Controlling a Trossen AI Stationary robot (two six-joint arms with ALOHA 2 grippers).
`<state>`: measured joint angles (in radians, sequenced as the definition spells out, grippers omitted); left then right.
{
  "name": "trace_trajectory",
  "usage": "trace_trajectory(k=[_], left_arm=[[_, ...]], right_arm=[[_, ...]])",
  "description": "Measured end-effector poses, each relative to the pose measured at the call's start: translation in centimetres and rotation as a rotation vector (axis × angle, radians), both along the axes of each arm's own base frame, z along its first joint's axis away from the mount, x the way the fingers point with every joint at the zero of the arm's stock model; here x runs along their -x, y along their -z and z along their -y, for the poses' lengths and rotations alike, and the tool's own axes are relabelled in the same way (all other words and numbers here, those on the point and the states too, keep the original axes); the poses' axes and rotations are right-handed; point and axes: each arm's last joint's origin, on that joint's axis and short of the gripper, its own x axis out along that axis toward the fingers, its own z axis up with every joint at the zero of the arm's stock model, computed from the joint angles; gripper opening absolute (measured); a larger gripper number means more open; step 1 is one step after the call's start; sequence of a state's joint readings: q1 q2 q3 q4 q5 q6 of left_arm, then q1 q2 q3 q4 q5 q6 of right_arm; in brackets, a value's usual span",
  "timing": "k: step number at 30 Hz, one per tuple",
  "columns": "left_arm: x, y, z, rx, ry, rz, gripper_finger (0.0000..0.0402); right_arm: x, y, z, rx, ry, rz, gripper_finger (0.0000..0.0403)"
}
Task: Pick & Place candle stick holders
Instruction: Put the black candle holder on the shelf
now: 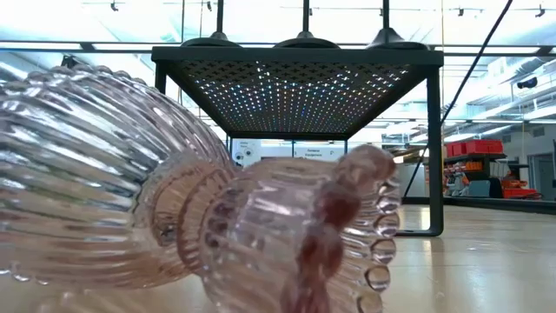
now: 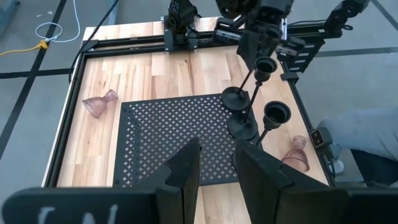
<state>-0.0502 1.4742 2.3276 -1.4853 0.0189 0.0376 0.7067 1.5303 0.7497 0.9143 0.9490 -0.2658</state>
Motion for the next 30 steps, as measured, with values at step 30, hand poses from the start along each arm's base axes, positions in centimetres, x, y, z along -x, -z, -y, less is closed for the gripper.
trace_trajectory(k=[30], left_arm=[[-0.1,-0.2,0.0,-0.036,0.025,0.024,0.0107]], right_arm=[[-0.4,0.3,1.3,-0.112,-0.014,0.066,0.0002]])
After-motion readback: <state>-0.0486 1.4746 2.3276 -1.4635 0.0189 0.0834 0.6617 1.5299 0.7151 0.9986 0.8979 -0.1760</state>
